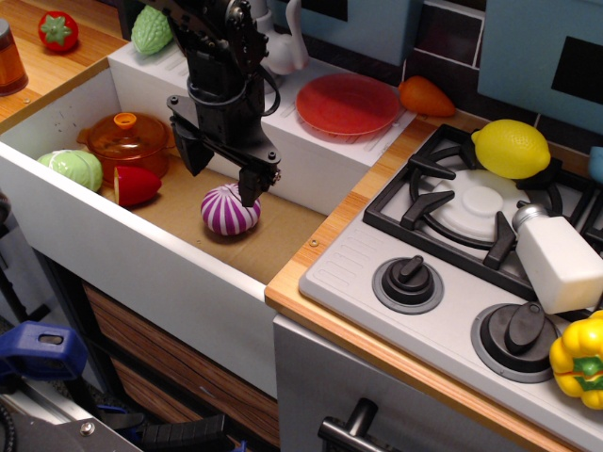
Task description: Put lemon on plate
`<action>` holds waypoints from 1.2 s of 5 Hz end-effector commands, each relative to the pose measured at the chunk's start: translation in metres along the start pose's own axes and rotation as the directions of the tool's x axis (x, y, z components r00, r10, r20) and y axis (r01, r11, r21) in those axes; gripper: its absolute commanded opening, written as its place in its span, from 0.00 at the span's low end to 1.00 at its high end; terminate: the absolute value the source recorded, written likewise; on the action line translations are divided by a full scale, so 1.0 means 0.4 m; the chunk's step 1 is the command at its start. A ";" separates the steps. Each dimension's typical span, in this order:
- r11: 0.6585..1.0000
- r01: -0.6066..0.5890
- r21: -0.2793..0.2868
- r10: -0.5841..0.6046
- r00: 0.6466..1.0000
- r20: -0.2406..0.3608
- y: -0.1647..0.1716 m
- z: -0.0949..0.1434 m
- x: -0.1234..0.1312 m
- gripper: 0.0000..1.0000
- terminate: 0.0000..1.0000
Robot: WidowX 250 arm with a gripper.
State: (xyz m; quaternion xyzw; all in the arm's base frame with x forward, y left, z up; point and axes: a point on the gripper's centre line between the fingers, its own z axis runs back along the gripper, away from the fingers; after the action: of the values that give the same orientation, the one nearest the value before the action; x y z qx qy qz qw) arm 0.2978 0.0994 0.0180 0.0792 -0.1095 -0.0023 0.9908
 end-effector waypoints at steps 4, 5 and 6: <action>0.949 -0.304 0.088 0.313 0.942 -0.123 -0.182 0.223 0.187 1.00 0.00; 0.923 -0.382 0.047 0.385 0.919 -0.088 -0.247 0.247 0.248 1.00 0.00; 0.909 -0.417 0.005 0.417 0.908 -0.039 -0.302 0.239 0.262 1.00 0.00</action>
State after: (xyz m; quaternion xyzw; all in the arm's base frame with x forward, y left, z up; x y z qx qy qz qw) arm 0.3756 -0.0469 0.0853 0.0510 -0.1001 0.2079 0.9717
